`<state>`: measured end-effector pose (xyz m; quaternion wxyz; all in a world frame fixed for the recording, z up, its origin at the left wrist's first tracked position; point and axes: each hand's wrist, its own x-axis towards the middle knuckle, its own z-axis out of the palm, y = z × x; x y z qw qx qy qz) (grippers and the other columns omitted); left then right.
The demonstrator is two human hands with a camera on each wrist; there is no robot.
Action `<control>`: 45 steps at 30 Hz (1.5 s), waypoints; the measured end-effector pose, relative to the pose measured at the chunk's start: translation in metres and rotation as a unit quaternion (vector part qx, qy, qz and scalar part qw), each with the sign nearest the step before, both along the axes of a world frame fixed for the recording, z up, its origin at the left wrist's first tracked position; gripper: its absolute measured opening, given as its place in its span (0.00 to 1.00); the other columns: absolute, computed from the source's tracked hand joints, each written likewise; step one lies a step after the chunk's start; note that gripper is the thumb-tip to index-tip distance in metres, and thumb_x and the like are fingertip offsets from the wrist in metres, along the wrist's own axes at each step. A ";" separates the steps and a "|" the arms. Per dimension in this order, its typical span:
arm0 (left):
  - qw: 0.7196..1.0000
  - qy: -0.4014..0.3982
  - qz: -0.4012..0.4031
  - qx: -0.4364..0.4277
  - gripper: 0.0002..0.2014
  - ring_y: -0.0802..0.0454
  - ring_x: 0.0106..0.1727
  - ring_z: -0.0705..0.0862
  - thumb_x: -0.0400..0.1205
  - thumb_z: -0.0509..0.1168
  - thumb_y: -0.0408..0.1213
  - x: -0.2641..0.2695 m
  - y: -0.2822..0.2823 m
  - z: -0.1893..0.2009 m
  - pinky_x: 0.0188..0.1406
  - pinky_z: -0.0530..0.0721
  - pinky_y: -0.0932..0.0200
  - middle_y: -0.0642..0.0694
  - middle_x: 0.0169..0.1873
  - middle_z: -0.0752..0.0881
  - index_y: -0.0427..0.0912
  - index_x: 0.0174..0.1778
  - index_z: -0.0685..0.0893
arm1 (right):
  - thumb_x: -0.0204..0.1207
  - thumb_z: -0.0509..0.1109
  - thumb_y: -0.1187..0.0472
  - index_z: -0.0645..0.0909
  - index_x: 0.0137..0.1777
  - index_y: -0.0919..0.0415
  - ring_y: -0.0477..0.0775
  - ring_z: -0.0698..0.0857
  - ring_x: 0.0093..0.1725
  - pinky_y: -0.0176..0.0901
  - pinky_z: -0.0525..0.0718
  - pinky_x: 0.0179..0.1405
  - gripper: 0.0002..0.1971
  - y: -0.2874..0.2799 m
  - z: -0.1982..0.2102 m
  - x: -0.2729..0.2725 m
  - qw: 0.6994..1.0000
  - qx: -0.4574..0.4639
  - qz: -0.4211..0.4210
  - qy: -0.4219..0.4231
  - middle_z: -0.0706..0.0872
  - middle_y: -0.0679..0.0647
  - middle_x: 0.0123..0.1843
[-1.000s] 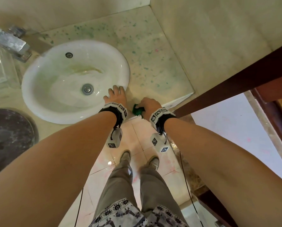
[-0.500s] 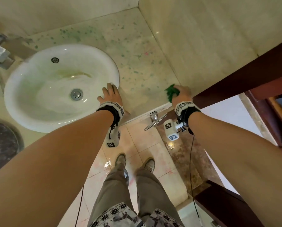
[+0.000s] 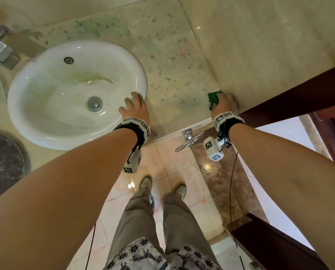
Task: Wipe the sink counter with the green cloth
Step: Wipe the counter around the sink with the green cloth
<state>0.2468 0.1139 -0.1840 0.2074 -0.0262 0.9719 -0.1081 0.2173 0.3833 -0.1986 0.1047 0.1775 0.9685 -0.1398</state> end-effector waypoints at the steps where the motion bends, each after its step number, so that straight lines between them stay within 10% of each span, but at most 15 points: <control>1: 1.000 -0.001 -0.003 -0.002 0.51 0.38 0.68 0.70 0.71 0.73 0.41 0.000 0.001 0.001 0.56 0.78 0.45 0.36 0.80 0.55 0.29 0.82 0.49 | 0.79 0.63 0.62 0.74 0.73 0.59 0.66 0.70 0.73 0.52 0.70 0.71 0.21 0.000 -0.001 0.001 1.000 -0.001 0.005 -0.003 0.69 0.60 0.76; 10: 1.000 0.003 -0.003 -0.004 0.48 0.37 0.68 0.69 0.73 0.72 0.39 -0.004 0.002 -0.003 0.56 0.79 0.43 0.35 0.79 0.54 0.29 0.82 0.49 | 0.79 0.66 0.62 0.78 0.69 0.58 0.64 0.77 0.62 0.52 0.81 0.63 0.19 -0.039 0.001 0.028 0.996 -0.043 0.067 -0.026 0.75 0.57 0.70; 15: 1.000 -0.018 -0.016 -0.014 0.66 0.36 0.69 0.68 0.60 0.78 0.66 -0.004 -0.002 -0.006 0.55 0.77 0.43 0.36 0.79 0.54 0.30 0.82 0.51 | 0.80 0.66 0.54 0.80 0.70 0.57 0.64 0.76 0.63 0.46 0.76 0.59 0.19 -0.064 -0.002 0.044 0.986 -0.079 0.144 -0.014 0.74 0.57 0.72; 21: 1.000 -0.014 -0.022 -0.012 0.70 0.36 0.70 0.68 0.57 0.78 0.69 -0.003 0.000 -0.003 0.56 0.79 0.43 0.35 0.79 0.53 0.29 0.82 0.50 | 0.77 0.70 0.60 0.83 0.68 0.55 0.60 0.78 0.64 0.30 0.70 0.55 0.18 -0.056 -0.008 0.051 0.969 -0.141 0.201 -0.002 0.78 0.55 0.70; 30: 1.000 0.013 -0.020 -0.020 0.59 0.39 0.64 0.72 0.64 0.78 0.59 0.001 0.000 0.002 0.51 0.81 0.48 0.36 0.77 0.58 0.28 0.80 0.55 | 0.78 0.71 0.60 0.76 0.63 0.57 0.59 0.83 0.53 0.47 0.85 0.56 0.14 -0.025 0.004 0.008 0.973 -0.194 -0.122 0.021 0.76 0.55 0.59; 39: 1.000 0.003 -0.004 -0.004 0.56 0.39 0.67 0.70 0.66 0.78 0.49 0.001 0.003 0.010 0.54 0.78 0.47 0.35 0.78 0.57 0.28 0.81 0.52 | 0.74 0.68 0.68 0.68 0.78 0.58 0.66 0.61 0.77 0.62 0.67 0.76 0.31 -0.033 -0.012 -0.016 0.999 0.043 -0.018 -0.004 0.58 0.60 0.79; 45: 1.000 -0.013 0.000 -0.009 0.71 0.40 0.64 0.71 0.51 0.80 0.68 0.001 0.003 0.007 0.53 0.79 0.48 0.36 0.75 0.57 0.29 0.79 0.53 | 0.72 0.70 0.69 0.62 0.81 0.64 0.66 0.58 0.79 0.58 0.70 0.75 0.36 -0.037 -0.011 -0.007 0.988 0.098 0.106 -0.048 0.57 0.59 0.82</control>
